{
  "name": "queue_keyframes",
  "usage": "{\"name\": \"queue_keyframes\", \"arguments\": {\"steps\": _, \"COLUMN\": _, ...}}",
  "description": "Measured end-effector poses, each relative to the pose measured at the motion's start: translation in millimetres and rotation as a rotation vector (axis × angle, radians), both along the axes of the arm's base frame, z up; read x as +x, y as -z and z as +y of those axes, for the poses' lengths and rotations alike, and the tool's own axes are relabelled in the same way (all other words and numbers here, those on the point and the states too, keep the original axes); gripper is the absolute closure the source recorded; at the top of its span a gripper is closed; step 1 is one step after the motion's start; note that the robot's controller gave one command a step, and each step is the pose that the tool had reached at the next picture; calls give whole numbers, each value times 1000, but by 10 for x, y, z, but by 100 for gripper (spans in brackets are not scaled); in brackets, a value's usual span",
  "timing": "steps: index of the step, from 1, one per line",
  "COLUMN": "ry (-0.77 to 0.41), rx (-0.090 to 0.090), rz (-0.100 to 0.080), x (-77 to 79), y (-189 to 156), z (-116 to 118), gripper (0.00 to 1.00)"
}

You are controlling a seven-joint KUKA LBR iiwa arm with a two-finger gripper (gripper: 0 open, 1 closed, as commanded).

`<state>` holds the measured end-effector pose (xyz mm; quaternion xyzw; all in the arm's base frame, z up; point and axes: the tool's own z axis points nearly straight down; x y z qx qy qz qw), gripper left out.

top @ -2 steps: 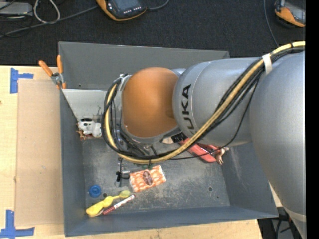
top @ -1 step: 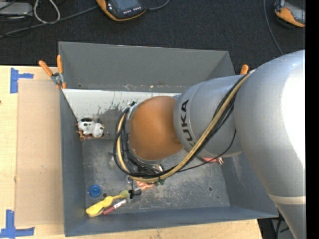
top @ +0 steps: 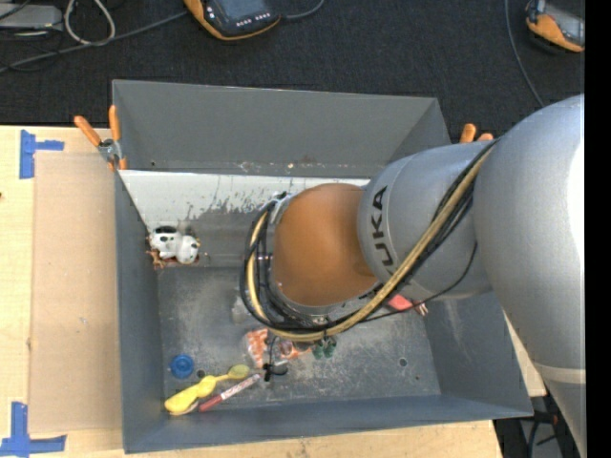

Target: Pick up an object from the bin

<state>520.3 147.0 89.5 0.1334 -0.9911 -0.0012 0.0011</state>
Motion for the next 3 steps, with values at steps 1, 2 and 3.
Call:
{"name": "queue_keyframes", "arguments": {"steps": 1, "ry": -15, "rx": -3, "rz": -3, "x": -215, "y": 85, "z": 398, "gripper": 0}}
{"name": "queue_keyframes", "arguments": {"steps": 2, "ry": 217, "rx": -2, "rz": -10, "x": 22, "y": 199, "z": -556, "gripper": 100}}
{"name": "queue_keyframes", "arguments": {"steps": 3, "ry": 220, "rx": -1, "rz": -10, "x": 21, "y": 200, "z": -553, "gripper": 0}}
